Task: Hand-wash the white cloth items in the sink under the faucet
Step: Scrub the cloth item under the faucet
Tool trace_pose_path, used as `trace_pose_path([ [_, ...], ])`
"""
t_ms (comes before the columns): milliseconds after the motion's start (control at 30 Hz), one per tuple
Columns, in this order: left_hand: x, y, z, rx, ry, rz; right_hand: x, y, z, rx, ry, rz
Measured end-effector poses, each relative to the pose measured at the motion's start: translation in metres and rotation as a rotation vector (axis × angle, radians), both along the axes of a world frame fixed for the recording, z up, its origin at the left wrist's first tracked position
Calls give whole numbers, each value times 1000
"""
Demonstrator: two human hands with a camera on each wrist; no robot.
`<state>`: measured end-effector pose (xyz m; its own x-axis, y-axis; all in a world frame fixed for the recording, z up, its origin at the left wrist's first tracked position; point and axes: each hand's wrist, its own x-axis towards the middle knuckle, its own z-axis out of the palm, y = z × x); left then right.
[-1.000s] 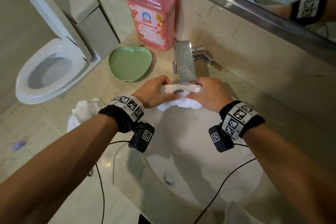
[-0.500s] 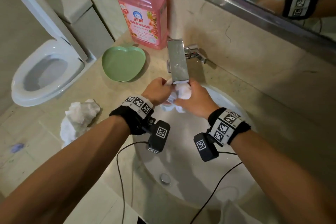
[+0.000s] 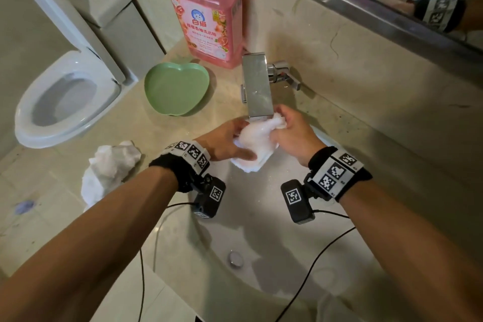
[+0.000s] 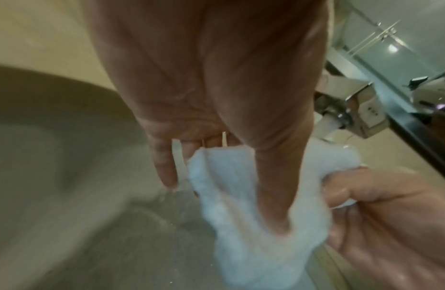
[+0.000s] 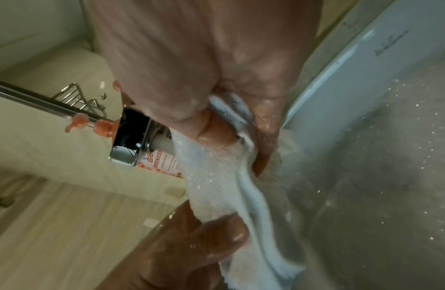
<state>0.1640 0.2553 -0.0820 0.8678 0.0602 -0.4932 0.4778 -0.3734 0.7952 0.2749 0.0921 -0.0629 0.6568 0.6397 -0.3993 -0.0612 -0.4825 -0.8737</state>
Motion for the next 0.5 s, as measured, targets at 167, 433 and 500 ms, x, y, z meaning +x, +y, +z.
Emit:
trace_pose_path([
  [167,8,-6,-10,-6,-50,7,15,-11,4,74,90,-135],
  [433,20,-5,-4,85,26,9,10,-7,5,89,32,21],
  [500,27,-6,-4,188,84,-44,7,-4,4,95,7,27],
])
